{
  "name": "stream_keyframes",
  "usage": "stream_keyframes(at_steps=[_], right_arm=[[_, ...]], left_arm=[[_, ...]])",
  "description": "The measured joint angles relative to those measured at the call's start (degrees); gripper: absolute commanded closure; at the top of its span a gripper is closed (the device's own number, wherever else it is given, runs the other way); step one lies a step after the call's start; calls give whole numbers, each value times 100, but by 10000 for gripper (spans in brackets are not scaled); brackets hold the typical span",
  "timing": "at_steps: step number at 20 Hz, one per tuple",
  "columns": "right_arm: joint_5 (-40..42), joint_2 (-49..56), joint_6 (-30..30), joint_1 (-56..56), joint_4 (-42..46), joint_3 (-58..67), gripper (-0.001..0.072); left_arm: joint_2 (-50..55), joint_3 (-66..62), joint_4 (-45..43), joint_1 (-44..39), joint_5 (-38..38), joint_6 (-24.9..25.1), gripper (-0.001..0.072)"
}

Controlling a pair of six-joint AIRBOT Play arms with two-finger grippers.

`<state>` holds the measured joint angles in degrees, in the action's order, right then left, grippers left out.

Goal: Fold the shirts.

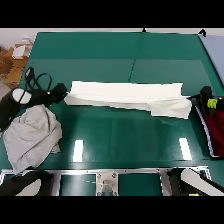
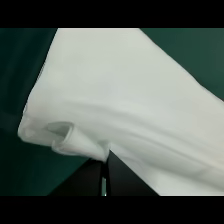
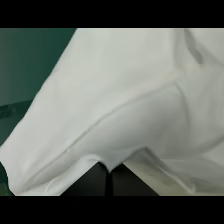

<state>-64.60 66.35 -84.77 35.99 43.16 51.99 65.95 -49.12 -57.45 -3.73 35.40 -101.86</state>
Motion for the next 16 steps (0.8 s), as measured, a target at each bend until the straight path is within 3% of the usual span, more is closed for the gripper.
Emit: stream_keyframes(at_steps=[7, 8, 10, 11, 14, 15, 16], right_arm=[[612, 2011, -11, -813, -221, 1580, 695], [706, 2271, -11, -870, -247, 1762, 643], [837, 2715, -13, -922, -247, 2092, 263], [868, 2872, 7, -925, -251, 2253, 202], [691, 3112, 435, -741, -247, 2763, 201], [490, 3156, 616, -614, -210, 2944, 197], [267, 3185, 767, -498, -136, 3080, 161]], left_arm=[[2334, -2009, 472, -2, 66, 540, 672], [2612, -2197, 656, -4, -2, 654, 624], [2990, -2492, 1019, -2, -175, 846, 624], [3102, -2594, 1121, -2, -190, 929, 624], [3252, -2990, 1333, 94, 26, 1244, 624], [3285, -3154, 1335, 160, 229, 1316, 519], [3298, -3311, 1340, 214, 393, 1370, -4]])
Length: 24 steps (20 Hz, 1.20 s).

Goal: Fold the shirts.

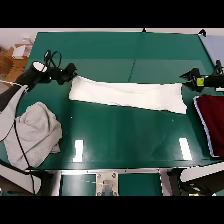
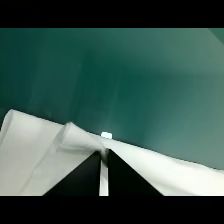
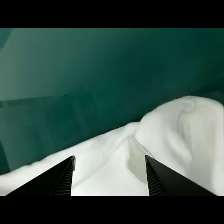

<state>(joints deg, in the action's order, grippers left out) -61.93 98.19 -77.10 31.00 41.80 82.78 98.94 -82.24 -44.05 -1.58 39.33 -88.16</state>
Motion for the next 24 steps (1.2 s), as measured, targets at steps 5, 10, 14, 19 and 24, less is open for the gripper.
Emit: stream_keyframes(at_steps=[5, 10, 14, 19, 24], right_arm=[[-844, 66, 455, 562, 275, 304, 101], [-1327, 295, 789, 769, 446, 358, 29], [-1738, 831, 1084, 776, 514, 374, 19], [-1993, 1414, 1349, 675, 415, 505, 25], [-1829, 1685, 1425, 310, 542, 723, 645]], left_arm=[[31, -428, -2, 166, 697, 127, 169], [42, -632, -79, 201, 1325, 155, 169], [42, -837, -61, 219, 2020, 166, 169], [42, -966, 107, 205, 2800, 262, 171], [42, -990, 321, 48, 2955, 610, 682]])
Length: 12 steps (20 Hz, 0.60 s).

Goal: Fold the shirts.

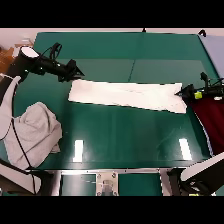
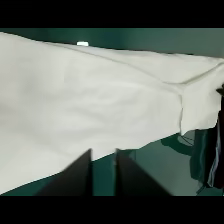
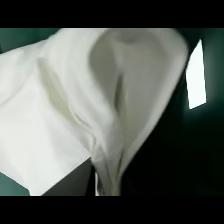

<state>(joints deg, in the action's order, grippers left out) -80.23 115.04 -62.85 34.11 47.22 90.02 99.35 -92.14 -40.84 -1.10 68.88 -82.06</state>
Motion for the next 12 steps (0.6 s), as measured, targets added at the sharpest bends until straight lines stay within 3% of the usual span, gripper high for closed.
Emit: stream_keyframes(at_steps=[1, 7, 12], right_arm=[[31, 7, 2, -59, 42, 70, 695], [-313, -116, -140, -205, 72, 780, 697], [-1139, -717, -573, -420, -68, 1482, 697]], left_arm=[[0, -2, 20, -42, 0, 85, 682], [103, -4, 63, -669, -564, 487, 683], [713, -9, 79, -2009, -1982, 688, 683]])
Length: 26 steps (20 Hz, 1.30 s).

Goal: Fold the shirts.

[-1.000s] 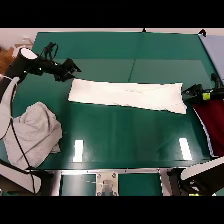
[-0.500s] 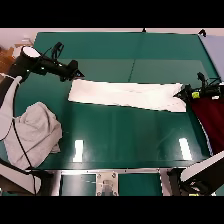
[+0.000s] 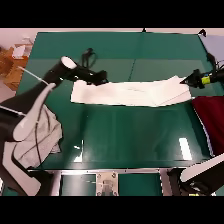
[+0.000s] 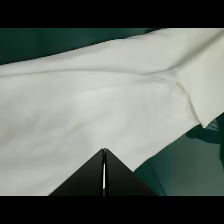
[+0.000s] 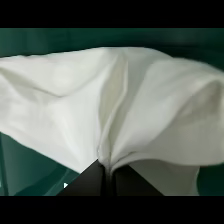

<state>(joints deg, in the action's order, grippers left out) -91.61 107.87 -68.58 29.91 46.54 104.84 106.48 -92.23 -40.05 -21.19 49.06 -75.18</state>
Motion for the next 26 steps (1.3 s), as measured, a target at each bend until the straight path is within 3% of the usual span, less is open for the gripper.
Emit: stream_keyframes(at_steps=[3, 6, 15, 19, 26], right_arm=[[-396, -483, -343, -262, -101, 271, 696], [-621, -994, -608, -632, -260, 387, 696], [-468, -1751, -938, -1342, -754, 457, 696], [-407, -1792, -1091, -1456, -811, 461, 696], [15, -1805, -1488, -2282, -837, 411, 696]], left_arm=[[522, -164, 155, -774, -887, 2, 683], [1073, -623, 380, -1266, -1316, -144, 683], [1845, -1493, 608, -1633, -1351, -667, 682], [1687, -1781, 605, -1233, -450, -584, 682], [782, -2457, 295, 638, 2627, -37, 682]])
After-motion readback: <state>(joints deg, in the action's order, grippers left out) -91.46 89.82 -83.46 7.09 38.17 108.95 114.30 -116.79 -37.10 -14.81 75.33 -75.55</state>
